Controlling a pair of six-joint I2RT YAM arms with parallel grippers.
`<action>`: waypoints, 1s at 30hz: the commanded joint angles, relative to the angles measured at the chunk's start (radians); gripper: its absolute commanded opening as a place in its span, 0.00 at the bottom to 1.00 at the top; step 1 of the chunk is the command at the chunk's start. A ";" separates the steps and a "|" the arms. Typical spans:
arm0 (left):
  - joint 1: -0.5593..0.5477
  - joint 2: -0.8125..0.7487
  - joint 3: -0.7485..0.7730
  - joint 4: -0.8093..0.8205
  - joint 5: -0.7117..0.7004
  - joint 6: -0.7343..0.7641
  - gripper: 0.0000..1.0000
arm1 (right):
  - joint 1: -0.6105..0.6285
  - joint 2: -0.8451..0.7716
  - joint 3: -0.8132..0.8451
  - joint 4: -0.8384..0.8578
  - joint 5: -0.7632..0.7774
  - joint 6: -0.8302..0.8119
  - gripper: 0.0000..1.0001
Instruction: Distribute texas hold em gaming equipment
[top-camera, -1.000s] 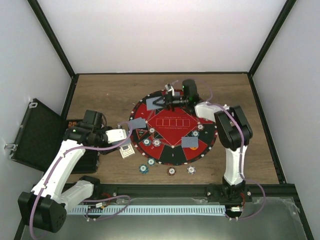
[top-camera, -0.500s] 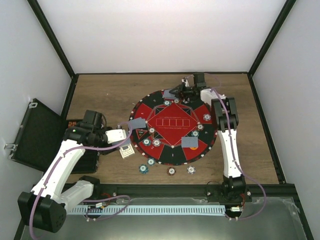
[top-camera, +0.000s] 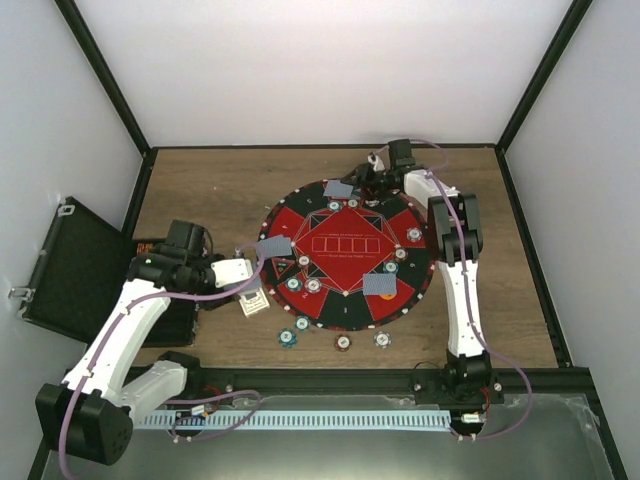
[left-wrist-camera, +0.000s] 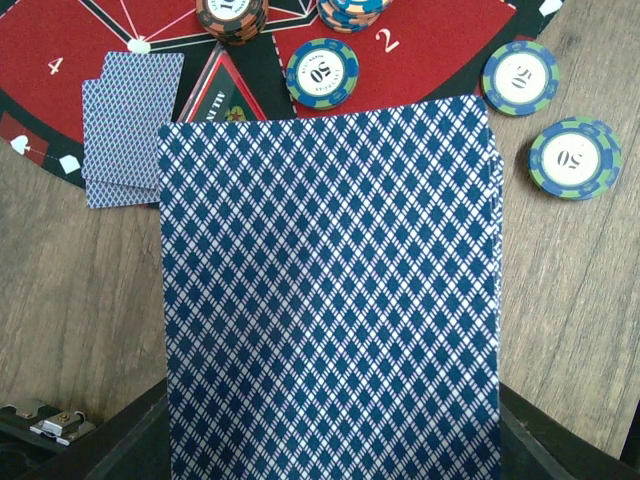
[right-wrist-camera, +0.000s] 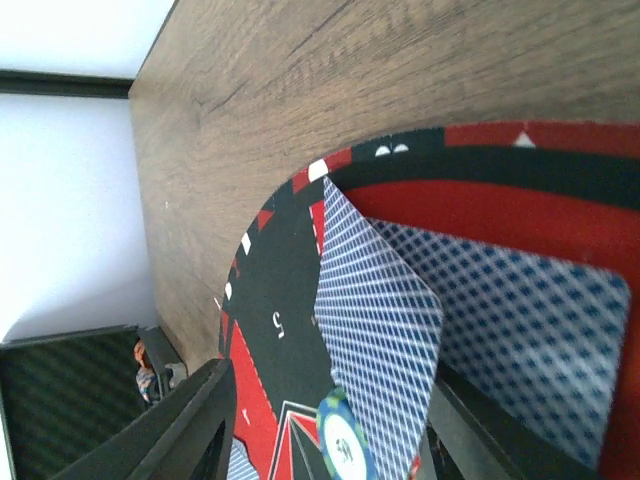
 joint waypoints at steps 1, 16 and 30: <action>0.004 -0.009 0.026 -0.008 0.033 -0.007 0.24 | -0.008 -0.157 -0.055 -0.102 0.121 -0.097 0.53; 0.004 -0.004 0.028 0.005 0.040 -0.025 0.24 | 0.090 -0.583 -0.456 0.049 0.132 -0.060 0.74; 0.004 0.004 0.018 0.031 0.070 -0.035 0.24 | 0.551 -0.914 -1.072 0.636 0.004 0.330 0.87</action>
